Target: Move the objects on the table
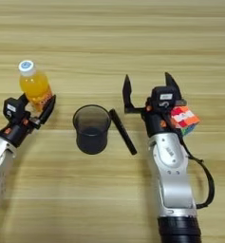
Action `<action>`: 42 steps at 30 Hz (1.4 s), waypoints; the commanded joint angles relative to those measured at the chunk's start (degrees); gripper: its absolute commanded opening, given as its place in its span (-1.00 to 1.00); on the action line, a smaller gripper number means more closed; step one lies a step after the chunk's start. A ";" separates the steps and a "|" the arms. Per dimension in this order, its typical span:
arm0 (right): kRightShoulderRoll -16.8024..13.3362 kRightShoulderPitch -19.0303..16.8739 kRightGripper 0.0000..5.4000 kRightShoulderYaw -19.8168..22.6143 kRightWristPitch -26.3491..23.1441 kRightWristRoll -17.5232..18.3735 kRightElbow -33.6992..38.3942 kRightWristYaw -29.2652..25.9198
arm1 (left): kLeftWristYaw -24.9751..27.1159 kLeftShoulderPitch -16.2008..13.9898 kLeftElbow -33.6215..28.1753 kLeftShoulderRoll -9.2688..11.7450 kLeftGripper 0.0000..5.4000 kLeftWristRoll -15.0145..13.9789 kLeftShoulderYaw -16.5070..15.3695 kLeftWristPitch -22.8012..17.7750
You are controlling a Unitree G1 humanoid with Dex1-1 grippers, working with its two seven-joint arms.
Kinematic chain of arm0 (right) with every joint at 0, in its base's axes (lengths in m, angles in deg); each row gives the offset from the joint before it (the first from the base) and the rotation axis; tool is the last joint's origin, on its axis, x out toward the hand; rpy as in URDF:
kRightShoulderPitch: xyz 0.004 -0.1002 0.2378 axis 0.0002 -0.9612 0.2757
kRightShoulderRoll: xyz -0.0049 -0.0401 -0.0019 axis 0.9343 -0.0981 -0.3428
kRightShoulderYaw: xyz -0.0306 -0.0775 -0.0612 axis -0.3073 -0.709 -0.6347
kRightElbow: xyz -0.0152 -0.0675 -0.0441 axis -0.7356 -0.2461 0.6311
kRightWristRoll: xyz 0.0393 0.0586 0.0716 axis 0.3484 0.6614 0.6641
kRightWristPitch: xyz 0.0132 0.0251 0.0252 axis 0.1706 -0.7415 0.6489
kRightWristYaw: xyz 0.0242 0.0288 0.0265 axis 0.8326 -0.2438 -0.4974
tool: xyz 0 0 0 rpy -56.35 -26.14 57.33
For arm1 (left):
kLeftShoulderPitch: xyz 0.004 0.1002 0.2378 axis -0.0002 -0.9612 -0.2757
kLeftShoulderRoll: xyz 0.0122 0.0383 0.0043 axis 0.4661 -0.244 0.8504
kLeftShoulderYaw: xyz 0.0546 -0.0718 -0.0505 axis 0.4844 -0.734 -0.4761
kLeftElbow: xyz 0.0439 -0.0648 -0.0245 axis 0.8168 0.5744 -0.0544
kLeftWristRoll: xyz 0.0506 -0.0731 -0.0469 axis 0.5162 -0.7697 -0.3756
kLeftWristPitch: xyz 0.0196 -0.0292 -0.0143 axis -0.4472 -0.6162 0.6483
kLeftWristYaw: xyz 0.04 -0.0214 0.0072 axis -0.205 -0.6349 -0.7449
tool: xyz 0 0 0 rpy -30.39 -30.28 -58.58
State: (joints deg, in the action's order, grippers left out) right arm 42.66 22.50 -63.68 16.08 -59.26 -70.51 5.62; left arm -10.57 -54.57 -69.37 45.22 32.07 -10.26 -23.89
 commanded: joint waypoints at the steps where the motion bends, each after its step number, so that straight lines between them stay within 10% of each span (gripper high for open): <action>1: -0.06 -0.48 1.00 -5.39 -2.02 -2.40 4.24 -1.98 | -0.58 0.36 -1.42 0.84 0.25 0.82 0.35 -0.97; 19: 2.95 5.37 1.00 -20.55 -5.85 -5.24 1.00 -8.45 | -0.74 0.42 0.95 1.72 0.25 2.04 1.08 -2.40; 42: 9.45 18.17 1.00 -18.73 -3.21 -3.77 -21.28 -8.97 | -1.01 -2.89 -7.98 2.09 0.25 2.80 4.77 -4.76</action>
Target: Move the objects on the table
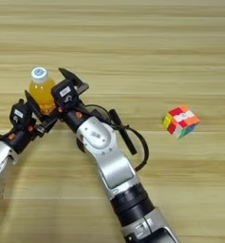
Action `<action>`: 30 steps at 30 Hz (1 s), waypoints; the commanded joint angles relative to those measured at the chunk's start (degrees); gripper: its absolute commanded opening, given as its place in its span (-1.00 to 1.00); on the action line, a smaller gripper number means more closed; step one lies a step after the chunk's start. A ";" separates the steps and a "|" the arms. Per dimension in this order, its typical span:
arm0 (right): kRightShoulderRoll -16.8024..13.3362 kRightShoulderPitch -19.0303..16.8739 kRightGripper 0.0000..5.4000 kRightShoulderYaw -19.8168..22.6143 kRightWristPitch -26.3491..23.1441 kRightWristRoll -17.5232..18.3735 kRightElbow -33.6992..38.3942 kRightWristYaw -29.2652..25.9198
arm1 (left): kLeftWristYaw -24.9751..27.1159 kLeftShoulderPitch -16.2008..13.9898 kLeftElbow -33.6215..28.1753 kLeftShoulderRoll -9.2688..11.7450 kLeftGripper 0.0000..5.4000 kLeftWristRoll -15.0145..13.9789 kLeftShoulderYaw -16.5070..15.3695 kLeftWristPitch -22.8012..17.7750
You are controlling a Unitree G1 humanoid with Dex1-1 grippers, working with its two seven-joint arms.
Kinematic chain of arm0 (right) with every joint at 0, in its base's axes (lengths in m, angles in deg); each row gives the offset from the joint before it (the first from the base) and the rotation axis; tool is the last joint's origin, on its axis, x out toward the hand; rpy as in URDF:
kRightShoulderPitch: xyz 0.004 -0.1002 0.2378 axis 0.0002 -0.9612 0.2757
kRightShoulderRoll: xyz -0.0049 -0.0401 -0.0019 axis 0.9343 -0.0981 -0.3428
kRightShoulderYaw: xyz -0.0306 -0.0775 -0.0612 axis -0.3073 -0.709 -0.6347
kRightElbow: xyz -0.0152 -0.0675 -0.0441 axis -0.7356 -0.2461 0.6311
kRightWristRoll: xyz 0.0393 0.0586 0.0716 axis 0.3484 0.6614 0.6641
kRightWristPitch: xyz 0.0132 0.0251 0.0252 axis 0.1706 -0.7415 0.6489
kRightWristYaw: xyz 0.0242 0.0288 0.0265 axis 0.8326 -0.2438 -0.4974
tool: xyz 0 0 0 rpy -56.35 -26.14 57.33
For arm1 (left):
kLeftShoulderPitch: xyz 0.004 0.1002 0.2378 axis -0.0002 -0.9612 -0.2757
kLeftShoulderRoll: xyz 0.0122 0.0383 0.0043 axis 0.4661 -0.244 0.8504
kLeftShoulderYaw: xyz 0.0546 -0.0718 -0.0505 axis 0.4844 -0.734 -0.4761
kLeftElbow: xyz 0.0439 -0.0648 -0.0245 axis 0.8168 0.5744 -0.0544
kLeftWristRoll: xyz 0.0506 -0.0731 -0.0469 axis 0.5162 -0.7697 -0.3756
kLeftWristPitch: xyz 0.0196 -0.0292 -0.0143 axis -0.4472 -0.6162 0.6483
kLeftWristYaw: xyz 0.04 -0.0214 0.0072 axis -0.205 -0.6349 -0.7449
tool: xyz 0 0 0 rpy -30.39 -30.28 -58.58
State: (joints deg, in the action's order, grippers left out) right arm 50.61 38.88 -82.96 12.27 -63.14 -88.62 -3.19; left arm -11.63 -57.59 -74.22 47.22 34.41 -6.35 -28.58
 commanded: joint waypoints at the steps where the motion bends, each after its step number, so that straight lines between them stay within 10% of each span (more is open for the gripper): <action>1: 1.62 2.00 1.00 0.56 0.86 0.14 -3.74 -0.20 | 0.08 0.00 -3.43 0.11 0.25 0.45 0.99 -0.16; 13: 3.41 2.82 1.00 -0.43 3.04 0.19 -9.57 -0.60 | -0.31 -0.80 -5.24 0.16 0.25 0.27 1.37 -1.14; 30: 2.96 0.74 0.34 -2.95 2.27 -0.35 -3.46 0.39 | -0.57 -0.45 -2.72 0.20 0.25 0.16 1.06 -0.94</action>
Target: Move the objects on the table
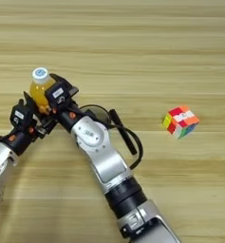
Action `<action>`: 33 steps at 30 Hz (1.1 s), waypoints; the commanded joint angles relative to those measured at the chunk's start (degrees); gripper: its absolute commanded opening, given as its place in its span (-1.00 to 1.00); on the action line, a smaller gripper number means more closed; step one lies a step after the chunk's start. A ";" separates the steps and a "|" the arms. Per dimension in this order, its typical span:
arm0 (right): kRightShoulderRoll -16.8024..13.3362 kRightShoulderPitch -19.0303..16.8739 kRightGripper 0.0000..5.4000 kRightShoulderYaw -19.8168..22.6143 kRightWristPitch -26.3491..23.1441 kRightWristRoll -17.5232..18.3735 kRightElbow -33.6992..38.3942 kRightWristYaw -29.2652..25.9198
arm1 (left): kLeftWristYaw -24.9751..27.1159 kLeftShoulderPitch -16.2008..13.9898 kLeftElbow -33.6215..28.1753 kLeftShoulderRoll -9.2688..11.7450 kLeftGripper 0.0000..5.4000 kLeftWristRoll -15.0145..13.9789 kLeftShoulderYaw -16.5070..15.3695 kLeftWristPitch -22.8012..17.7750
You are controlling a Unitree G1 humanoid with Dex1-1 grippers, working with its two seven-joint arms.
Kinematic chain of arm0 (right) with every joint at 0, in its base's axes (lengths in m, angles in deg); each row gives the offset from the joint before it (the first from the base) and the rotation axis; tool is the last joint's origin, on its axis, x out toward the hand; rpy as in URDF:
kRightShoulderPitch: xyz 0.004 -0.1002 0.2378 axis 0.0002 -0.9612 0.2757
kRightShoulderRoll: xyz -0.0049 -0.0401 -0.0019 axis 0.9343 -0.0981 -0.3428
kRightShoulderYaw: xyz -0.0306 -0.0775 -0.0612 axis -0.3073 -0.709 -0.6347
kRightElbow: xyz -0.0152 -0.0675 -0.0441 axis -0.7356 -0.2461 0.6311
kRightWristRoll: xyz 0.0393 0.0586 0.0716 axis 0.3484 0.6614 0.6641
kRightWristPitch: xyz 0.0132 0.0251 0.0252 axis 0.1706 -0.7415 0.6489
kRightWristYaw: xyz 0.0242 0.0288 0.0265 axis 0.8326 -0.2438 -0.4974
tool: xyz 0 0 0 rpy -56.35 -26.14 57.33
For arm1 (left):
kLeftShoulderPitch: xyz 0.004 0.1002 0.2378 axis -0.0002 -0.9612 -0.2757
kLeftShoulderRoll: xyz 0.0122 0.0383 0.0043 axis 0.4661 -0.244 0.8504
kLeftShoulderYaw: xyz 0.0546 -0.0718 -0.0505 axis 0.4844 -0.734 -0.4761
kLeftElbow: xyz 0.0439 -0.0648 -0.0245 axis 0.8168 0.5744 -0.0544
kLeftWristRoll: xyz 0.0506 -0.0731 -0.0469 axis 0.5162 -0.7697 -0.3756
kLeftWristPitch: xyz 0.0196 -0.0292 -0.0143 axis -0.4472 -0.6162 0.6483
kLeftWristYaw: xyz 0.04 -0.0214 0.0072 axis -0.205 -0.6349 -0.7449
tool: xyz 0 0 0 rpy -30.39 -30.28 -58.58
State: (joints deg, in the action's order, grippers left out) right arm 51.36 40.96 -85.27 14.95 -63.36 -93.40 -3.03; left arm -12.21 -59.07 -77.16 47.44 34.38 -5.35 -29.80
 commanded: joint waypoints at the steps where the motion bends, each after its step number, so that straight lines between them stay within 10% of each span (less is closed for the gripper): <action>1: 2.16 -1.36 0.34 -0.66 -0.44 -0.12 1.40 0.28 | 0.00 1.08 0.43 -0.02 0.25 0.21 0.04 0.32; 16: 2.06 -1.21 0.34 -0.32 -0.45 0.23 0.96 0.44 | -0.58 1.41 0.92 -0.19 0.25 0.58 -0.41 0.46; 33: 3.22 0.91 0.34 5.28 4.28 1.26 2.66 6.62 | -3.33 2.24 1.87 -0.20 0.94 2.38 -1.21 0.83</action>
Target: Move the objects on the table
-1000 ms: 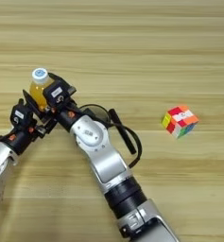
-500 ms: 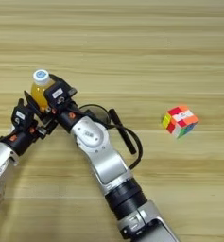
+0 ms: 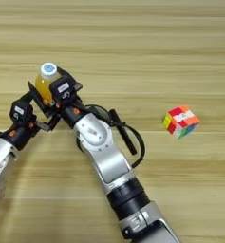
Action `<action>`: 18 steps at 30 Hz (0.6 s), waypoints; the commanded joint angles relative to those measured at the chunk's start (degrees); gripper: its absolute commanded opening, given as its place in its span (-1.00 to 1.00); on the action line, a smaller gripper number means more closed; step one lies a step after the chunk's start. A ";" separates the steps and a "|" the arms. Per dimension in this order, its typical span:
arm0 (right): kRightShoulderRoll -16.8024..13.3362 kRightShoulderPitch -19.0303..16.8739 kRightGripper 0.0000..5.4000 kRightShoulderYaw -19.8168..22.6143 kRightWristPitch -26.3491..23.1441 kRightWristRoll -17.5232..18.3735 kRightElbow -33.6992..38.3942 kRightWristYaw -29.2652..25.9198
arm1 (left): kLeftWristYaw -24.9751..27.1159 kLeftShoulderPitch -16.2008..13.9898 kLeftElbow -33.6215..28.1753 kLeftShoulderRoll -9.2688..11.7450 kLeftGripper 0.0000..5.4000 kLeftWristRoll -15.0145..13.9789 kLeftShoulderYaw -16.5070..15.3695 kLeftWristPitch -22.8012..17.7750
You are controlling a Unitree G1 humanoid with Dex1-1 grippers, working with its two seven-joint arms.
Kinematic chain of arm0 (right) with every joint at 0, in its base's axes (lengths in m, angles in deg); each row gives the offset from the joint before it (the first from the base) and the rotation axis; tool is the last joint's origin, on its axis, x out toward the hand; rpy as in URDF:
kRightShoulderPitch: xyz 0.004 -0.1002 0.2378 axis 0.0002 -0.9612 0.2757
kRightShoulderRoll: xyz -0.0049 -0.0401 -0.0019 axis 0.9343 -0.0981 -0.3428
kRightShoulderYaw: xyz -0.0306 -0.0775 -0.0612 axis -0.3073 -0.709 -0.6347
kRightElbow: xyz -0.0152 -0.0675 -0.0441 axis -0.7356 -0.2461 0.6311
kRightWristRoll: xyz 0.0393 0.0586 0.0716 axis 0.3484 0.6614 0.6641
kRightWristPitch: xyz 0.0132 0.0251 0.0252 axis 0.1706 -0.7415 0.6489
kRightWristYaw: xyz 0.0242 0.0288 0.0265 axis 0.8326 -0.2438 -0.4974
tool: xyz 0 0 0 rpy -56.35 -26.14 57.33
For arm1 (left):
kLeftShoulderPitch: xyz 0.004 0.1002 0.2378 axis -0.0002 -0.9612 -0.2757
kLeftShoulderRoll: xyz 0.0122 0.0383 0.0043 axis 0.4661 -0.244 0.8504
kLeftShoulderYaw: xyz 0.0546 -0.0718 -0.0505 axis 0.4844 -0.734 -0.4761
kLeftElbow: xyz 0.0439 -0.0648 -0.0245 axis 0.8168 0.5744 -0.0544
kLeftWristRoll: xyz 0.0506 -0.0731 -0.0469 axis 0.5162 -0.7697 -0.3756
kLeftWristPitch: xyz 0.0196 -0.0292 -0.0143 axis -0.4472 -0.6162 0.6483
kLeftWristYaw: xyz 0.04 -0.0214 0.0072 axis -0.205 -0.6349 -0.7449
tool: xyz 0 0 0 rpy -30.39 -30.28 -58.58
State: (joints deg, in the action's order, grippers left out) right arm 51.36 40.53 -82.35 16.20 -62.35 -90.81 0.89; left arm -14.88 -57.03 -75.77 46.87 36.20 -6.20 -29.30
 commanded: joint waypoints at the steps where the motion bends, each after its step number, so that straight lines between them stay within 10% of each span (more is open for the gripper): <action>1: 3.18 1.74 0.34 3.11 3.55 0.03 -0.22 3.56 | -0.65 0.23 0.50 0.39 0.99 0.58 -0.37 0.35; 18: -1.97 3.91 0.33 15.96 7.45 -5.78 -0.93 15.61 | -3.76 1.74 2.35 -0.35 1.00 -0.47 -3.17 1.28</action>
State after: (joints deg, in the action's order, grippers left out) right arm 50.47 45.00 -67.61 24.46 -67.24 -95.31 15.77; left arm -16.59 -56.79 -74.79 46.81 36.22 -7.40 -28.53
